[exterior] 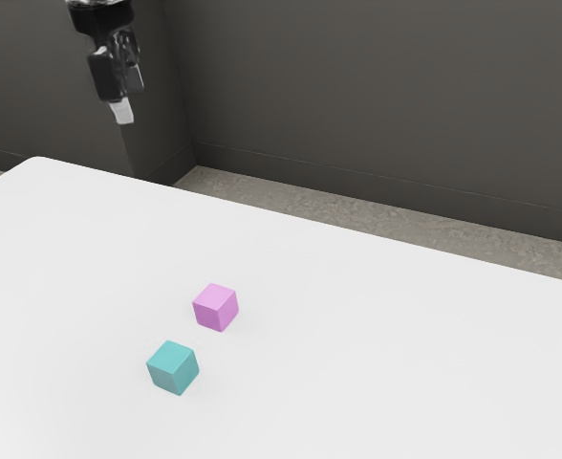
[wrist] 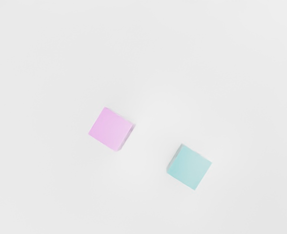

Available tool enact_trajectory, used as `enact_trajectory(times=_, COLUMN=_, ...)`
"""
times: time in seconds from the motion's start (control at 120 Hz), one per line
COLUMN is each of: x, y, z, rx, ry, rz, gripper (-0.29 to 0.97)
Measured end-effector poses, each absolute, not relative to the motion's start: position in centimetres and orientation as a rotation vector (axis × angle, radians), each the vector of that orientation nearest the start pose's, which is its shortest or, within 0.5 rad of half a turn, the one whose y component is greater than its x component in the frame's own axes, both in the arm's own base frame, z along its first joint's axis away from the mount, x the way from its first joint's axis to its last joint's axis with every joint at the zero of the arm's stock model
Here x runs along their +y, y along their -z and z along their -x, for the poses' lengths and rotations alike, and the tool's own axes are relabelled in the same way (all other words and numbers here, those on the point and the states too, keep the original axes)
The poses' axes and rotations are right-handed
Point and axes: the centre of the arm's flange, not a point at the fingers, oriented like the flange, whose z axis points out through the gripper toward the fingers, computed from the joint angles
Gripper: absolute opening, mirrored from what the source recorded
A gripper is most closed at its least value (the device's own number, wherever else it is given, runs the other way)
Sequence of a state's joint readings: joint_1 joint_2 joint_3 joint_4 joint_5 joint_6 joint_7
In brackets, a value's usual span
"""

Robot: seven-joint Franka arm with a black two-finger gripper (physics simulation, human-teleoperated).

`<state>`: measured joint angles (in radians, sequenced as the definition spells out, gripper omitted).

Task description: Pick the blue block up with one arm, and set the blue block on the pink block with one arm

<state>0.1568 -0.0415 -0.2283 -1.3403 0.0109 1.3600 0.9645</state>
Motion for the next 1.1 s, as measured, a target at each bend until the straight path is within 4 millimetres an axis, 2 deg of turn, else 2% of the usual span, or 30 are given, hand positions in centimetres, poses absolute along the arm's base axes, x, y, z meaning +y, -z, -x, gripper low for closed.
enact_trajectory(times=0.117, x=-6.6, y=-72.7, z=-51.0, rx=1.604, ry=0.048, rz=2.665, gripper=0.68)
enact_trajectory(times=0.233, x=-6.9, y=-72.6, z=-50.6, rx=1.609, ry=0.028, rz=2.675, gripper=0.68)
enact_trajectory(times=0.275, x=-6.0, y=-72.8, z=-49.1, rx=1.574, ry=0.014, rz=2.691, gripper=0.68)
enact_trajectory(times=0.333, x=-3.6, y=-72.5, z=-45.0, rx=1.467, ry=-0.039, rz=2.724, gripper=0.68)
enact_trajectory(times=0.392, x=-1.9, y=-68.1, z=-41.7, rx=1.428, ry=-0.153, rz=2.742, gripper=0.68)
enact_trajectory(times=0.442, x=-1.1, y=-65.4, z=-40.3, rx=1.441, ry=-0.198, rz=2.735, gripper=0.68)
enact_trajectory(times=0.492, x=-0.6, y=-63.7, z=-40.3, rx=1.476, ry=-0.216, rz=2.722, gripper=0.68)
enact_trajectory(times=0.542, x=-0.4, y=-62.9, z=-40.6, rx=1.515, ry=-0.216, rz=2.702, gripper=0.68)
enact_trajectory(times=0.617, x=2.6, y=-60.8, z=-41.7, rx=1.549, ry=-0.25, rz=2.745, gripper=0.68)
enact_trajectory(times=0.683, x=3.9, y=-56.8, z=-41.8, rx=1.615, ry=-0.307, rz=2.73, gripper=0.68)
enact_trajectory(times=0.725, x=3.9, y=-53.7, z=-41.9, rx=1.679, ry=-0.314, rz=2.711, gripper=0.68)
enact_trajectory(times=0.775, x=3.6, y=-51.4, z=-42.5, rx=1.751, ry=-0.285, rz=2.68, gripper=0.68)
enact_trajectory(times=0.925, x=2.3, y=-46.9, z=-45.7, rx=1.935, ry=-0.164, rz=2.584, gripper=0.68)
enact_trajectory(times=1.033, x=1.4, y=-42.8, z=-45.1, rx=2.002, ry=-0.075, rz=2.489, gripper=0.68)
enact_trajectory(times=1.1, x=1.0, y=-41.8, z=-45.3, rx=2.032, ry=-0.02, rz=2.429, gripper=0.68)
